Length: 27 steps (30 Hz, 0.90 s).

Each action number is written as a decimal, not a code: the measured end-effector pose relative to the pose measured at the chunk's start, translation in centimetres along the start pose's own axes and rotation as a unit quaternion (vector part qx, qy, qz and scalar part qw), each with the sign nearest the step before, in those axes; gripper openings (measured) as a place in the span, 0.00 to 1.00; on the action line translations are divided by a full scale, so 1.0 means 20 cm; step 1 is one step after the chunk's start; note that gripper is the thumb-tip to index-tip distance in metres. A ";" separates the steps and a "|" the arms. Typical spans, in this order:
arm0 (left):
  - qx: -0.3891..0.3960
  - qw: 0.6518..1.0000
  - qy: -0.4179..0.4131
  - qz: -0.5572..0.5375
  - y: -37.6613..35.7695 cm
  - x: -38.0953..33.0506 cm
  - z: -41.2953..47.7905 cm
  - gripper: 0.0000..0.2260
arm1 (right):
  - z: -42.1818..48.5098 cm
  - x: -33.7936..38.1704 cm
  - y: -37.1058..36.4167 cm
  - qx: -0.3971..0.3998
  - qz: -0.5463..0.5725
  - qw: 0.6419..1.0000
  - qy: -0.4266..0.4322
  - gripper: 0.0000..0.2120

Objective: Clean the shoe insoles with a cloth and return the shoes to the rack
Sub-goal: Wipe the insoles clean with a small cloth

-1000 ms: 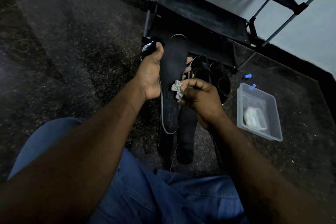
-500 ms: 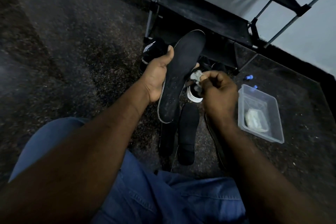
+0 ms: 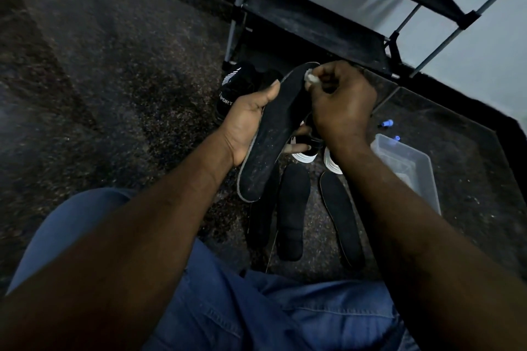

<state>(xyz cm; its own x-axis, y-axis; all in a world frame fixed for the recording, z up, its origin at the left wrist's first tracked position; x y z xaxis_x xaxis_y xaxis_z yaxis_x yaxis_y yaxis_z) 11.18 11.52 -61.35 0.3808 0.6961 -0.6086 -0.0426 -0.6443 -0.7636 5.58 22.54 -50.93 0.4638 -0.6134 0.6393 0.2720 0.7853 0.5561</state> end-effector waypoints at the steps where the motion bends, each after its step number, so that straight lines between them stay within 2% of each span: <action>1: 0.001 1.000 0.000 0.002 0.00 0.00 0.00 0.27 | -0.02 -0.01 -0.02 0.011 0.006 1.000 -0.006 0.05; 5: -0.011 1.000 -0.014 -0.012 0.01 -0.02 0.00 0.24 | -0.11 0.01 -0.08 0.044 0.042 0.998 -0.004 0.04; 11: -0.017 0.998 -0.031 -0.048 0.04 -0.01 0.02 0.33 | -0.22 0.20 -0.14 0.084 -0.023 0.982 0.168 0.05; 14: -0.019 1.000 -0.014 -0.004 0.02 -0.01 0.00 0.29 | -0.12 0.14 -0.08 0.036 -0.071 0.985 0.153 0.06; 17: 0.000 1.000 -0.006 0.027 0.00 -0.01 -0.01 0.29 | -0.01 0.05 0.01 -0.012 -0.060 0.996 0.072 0.04; 19: 0.002 1.000 -0.006 0.029 0.00 -0.01 -0.01 0.29 | 0.00 0.03 0.02 -0.019 -0.038 0.998 0.048 0.04; 21: 0.004 0.999 -0.007 0.031 -0.01 -0.01 -0.01 0.27 | -0.05 0.07 -0.03 0.023 -0.002 0.998 0.056 0.04; 24: 0.006 0.999 -0.032 0.009 -0.01 -0.01 0.00 0.25 | -0.16 0.15 -0.10 0.088 -0.018 0.986 0.137 0.04; 27: 0.007 0.999 -0.018 0.042 0.00 0.00 0.00 0.28 | -0.12 0.14 -0.08 0.073 -0.057 0.983 0.159 0.05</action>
<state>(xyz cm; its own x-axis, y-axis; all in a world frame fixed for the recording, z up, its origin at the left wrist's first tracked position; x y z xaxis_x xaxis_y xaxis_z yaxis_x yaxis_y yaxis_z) 11.19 11.58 -61.32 0.3413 0.6512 -0.6778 -0.0867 -0.6963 -0.7125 8.45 19.76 -51.22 0.6831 -0.6215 0.3835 0.2241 0.6782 0.6999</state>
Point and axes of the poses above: each hand's wrist, its own z-axis towards the middle knuckle, its own y-axis out of the back of the hand, x = y × z, the point moved 8 cm from there along z, towards the middle knuckle, and after that the axes turned 1 degree about -z, right-handed, at the moved point
